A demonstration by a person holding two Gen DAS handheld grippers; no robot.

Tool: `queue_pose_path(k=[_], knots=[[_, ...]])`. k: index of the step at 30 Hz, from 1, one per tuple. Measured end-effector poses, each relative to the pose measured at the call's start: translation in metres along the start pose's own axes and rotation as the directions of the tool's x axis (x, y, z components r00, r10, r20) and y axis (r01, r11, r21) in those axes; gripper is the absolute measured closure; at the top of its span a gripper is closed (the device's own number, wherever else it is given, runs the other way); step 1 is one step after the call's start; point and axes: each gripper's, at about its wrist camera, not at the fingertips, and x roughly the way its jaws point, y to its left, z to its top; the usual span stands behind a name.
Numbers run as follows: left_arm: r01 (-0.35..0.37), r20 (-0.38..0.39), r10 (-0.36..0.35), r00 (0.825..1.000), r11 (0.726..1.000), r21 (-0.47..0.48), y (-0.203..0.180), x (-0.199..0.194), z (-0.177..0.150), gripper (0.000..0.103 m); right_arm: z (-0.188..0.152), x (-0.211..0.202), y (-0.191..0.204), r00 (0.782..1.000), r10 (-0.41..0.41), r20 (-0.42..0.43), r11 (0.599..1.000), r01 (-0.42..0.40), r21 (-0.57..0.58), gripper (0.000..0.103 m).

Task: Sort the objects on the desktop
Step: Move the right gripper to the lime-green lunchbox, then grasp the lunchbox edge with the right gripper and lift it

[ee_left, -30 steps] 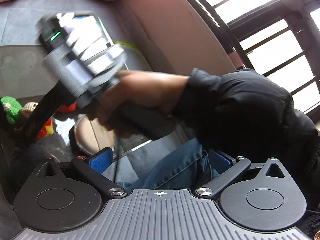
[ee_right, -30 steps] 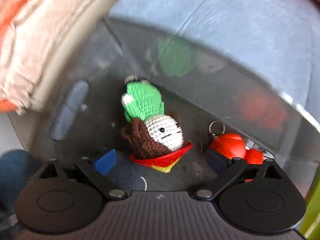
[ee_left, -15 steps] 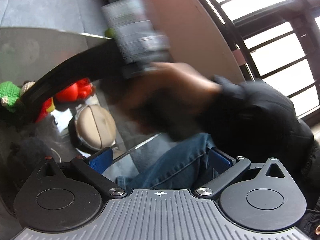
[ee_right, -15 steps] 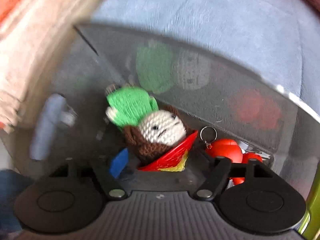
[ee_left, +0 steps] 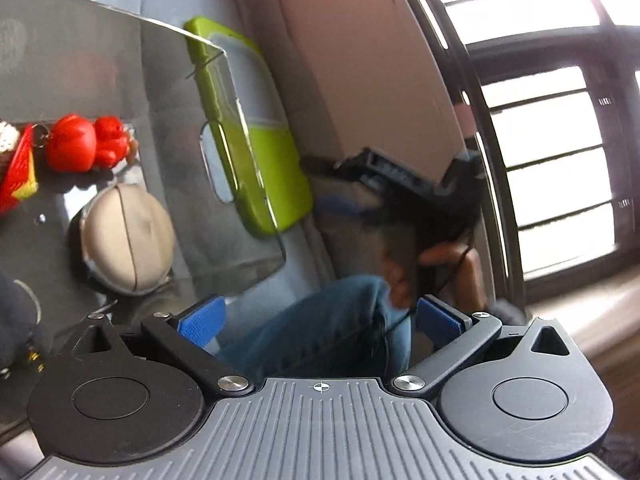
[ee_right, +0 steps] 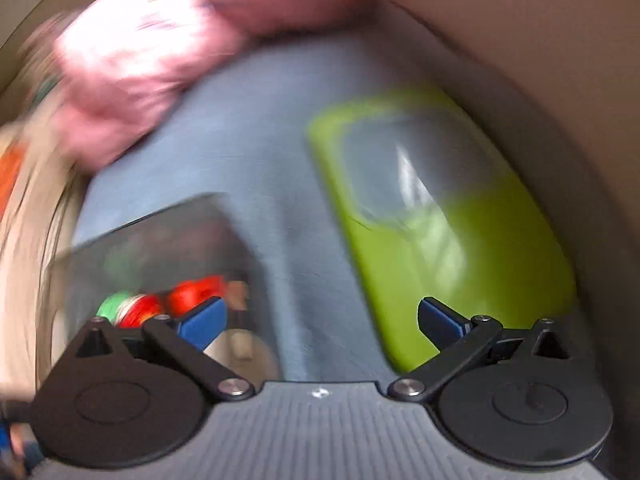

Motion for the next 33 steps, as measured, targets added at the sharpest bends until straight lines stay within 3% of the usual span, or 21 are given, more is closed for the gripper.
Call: queue_pose_path(k=[2,3,5,6,8,9,14,18,22,25,29,33], knots=[[0.019,0.008,-0.019,1.000,1.000,-0.008,0.002,0.005,0.002,0.000,-0.007,0.031,-0.027,0.996,0.078,-0.037,0.973,-0.068,0.219,0.001],[0.038,0.005,-0.038,0.999,0.999,-0.013,0.003,0.006,0.001,0.000,-0.011,0.046,-0.039,0.991,0.124,-0.048,0.940,-0.101,0.324,0.001],[0.073,0.008,-0.073,0.997,0.997,-0.018,0.005,0.006,0.001,0.000,-0.026,0.068,-0.056,0.991,0.129,-0.025,0.855,-0.099,0.509,0.006],[0.090,0.017,-0.089,0.996,0.996,-0.015,0.006,0.005,0.000,0.000,-0.034,0.078,-0.063,0.993,0.121,-0.010,0.800,-0.092,0.593,0.007],[0.119,0.025,-0.119,0.993,0.993,-0.004,0.006,0.003,0.001,0.000,-0.058,0.091,-0.077,0.997,0.068,0.042,0.626,-0.075,0.776,0.006],[0.134,0.028,-0.134,0.991,0.991,0.001,0.006,0.002,0.001,0.000,-0.062,0.095,-0.078,0.999,0.016,0.043,0.584,-0.044,0.810,0.006],[0.159,0.015,-0.159,0.987,0.987,0.009,0.007,0.002,-0.002,0.000,-0.048,0.108,-0.052,0.976,-0.187,0.111,0.675,0.045,0.737,0.000],[0.174,0.029,-0.174,0.984,0.985,0.000,0.010,0.001,-0.001,0.000,-0.047,0.107,-0.045,0.956,-0.240,0.167,0.692,0.048,0.721,0.002],[0.194,0.069,-0.191,0.979,0.980,-0.047,0.009,0.002,0.008,0.000,-0.040,0.089,-0.042,0.955,-0.152,0.255,0.730,-0.065,0.680,0.007],[0.230,0.121,-0.219,0.968,0.969,-0.086,0.000,0.004,0.025,0.000,-0.029,0.074,-0.039,0.940,-0.103,0.326,0.748,-0.143,0.648,0.007],[0.127,0.171,-0.100,0.980,0.980,-0.153,-0.021,0.017,0.074,0.000,-0.007,0.052,-0.033,0.898,-0.032,0.438,0.797,-0.242,0.554,0.007],[0.049,0.117,-0.021,0.993,0.970,-0.240,-0.029,0.054,0.131,0.000,0.024,0.041,-0.036,0.842,0.095,0.532,0.822,-0.368,0.435,0.006]])
